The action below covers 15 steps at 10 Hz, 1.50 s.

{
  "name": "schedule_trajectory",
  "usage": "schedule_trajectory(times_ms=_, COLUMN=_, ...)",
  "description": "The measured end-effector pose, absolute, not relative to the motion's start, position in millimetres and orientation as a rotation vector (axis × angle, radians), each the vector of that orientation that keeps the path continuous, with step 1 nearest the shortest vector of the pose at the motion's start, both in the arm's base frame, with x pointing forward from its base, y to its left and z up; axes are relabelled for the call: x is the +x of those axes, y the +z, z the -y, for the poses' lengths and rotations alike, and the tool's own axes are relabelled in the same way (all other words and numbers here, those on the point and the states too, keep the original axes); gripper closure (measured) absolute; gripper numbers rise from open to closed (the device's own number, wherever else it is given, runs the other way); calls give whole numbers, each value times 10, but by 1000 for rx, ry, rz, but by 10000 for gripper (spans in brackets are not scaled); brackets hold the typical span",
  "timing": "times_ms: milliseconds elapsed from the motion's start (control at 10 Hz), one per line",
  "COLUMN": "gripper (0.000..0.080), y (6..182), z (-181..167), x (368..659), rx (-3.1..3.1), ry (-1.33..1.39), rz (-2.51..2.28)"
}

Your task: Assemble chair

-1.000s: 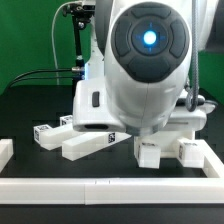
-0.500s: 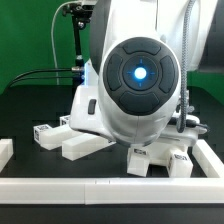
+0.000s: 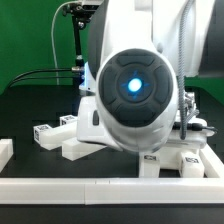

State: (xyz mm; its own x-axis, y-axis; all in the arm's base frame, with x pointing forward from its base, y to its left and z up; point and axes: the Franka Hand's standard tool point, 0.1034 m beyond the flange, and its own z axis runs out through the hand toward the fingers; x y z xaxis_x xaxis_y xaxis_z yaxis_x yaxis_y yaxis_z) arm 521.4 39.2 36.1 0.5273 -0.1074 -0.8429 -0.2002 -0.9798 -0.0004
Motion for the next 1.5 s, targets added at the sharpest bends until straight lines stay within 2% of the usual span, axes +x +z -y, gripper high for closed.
schedule_trajectory(times_ms=900, gripper=768, y=350, z=-393, x=5228, rx=-2624, ry=1442, rz=-172)
schedule_trajectory(times_ms=1000, gripper=695, y=342, z=-390, x=5229, rx=-2627, ry=1440, rz=-176)
schedule_trajectory(times_ms=1100, gripper=695, y=341, z=-387, x=5227, rx=-2626, ry=1440, rz=-177)
schedule_trajectory(times_ms=1200, gripper=511, y=340, z=-382, x=5226, rx=-2625, ry=1440, rz=-178)
schedule_trajectory(times_ms=1300, gripper=365, y=338, z=-377, x=5226, rx=-2625, ry=1440, rz=-179)
schedule_trajectory(times_ms=1400, gripper=365, y=323, z=-372, x=5254, rx=-2637, ry=1418, rz=-182)
schedule_trajectory(times_ms=1500, gripper=198, y=323, z=-365, x=5310, rx=-2657, ry=1381, rz=-187)
